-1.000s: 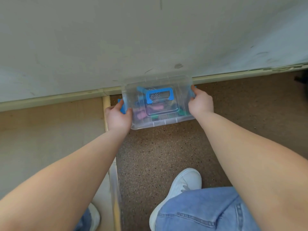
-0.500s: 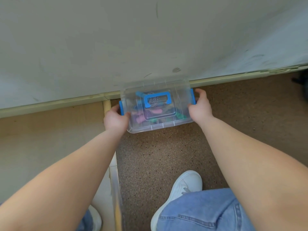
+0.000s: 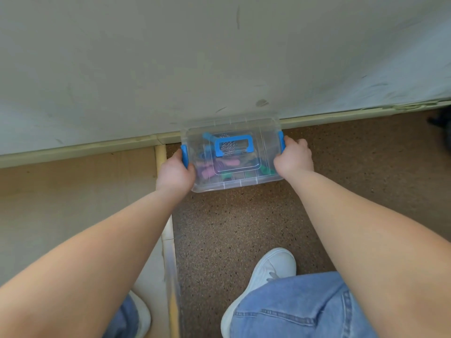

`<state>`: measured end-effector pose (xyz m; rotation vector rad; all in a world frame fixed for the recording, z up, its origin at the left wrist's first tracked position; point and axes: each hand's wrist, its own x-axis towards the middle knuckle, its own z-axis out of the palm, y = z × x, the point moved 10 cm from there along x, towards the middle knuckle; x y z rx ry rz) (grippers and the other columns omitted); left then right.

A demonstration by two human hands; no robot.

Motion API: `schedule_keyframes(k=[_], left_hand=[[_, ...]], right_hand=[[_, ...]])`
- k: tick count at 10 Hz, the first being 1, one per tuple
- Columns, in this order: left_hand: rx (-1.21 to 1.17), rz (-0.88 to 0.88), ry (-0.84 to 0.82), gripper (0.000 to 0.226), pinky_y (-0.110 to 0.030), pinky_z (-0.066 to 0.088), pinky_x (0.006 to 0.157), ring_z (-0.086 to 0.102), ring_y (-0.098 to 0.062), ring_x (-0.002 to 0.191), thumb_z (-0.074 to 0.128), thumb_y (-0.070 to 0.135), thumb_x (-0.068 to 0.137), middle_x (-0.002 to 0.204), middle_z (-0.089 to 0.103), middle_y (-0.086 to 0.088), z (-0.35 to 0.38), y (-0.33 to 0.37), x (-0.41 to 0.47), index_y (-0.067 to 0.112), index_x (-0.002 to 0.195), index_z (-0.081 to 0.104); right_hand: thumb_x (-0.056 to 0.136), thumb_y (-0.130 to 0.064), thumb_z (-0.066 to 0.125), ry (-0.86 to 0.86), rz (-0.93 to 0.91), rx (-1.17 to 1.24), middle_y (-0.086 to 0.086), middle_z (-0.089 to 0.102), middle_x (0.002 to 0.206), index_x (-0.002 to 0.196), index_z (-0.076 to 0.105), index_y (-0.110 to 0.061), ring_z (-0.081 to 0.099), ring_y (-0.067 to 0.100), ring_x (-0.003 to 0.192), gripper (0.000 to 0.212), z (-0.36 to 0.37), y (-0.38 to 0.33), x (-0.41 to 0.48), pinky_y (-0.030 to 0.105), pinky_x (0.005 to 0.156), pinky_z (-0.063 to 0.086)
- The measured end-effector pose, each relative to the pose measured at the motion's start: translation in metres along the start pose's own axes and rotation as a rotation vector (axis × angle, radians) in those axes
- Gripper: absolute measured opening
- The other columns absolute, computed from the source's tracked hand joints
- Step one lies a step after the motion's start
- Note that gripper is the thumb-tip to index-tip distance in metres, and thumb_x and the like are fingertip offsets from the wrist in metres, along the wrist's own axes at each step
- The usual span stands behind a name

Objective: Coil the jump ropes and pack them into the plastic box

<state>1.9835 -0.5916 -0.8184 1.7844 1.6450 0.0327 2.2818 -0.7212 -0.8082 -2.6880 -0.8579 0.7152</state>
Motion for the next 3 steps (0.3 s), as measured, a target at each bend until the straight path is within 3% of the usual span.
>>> schedule_keyframes(k=[1, 3], left_hand=[[0.043, -0.024, -0.031, 0.068, -0.041, 0.045, 0.1, 0.05, -0.034, 0.128, 0.057, 0.027, 0.092, 0.143, 0.048, -0.017, -0.014, -0.004, -0.006, 0.011, 0.152, 0.03], [0.137, 0.183, 0.018, 0.065, -0.038, 0.038, 0.107, 0.043, -0.031, 0.135, 0.055, 0.028, 0.092, 0.148, 0.041, -0.015, -0.072, 0.032, -0.038, 0.015, 0.151, 0.033]], right_hand=[[0.092, -0.022, 0.058, 0.047, -0.041, -0.073, 0.015, 0.041, 0.139, 0.145, 0.044, -0.019, 0.042, 0.036, 0.128, 0.055, -0.01, -0.017, -0.012, 0.05, 0.1, 0.048], [0.095, -0.024, 0.055, -0.032, -0.209, 0.019, 0.015, 0.036, 0.148, 0.151, 0.037, -0.019, 0.041, 0.036, 0.135, 0.059, -0.035, -0.075, -0.057, 0.048, 0.11, 0.041]])
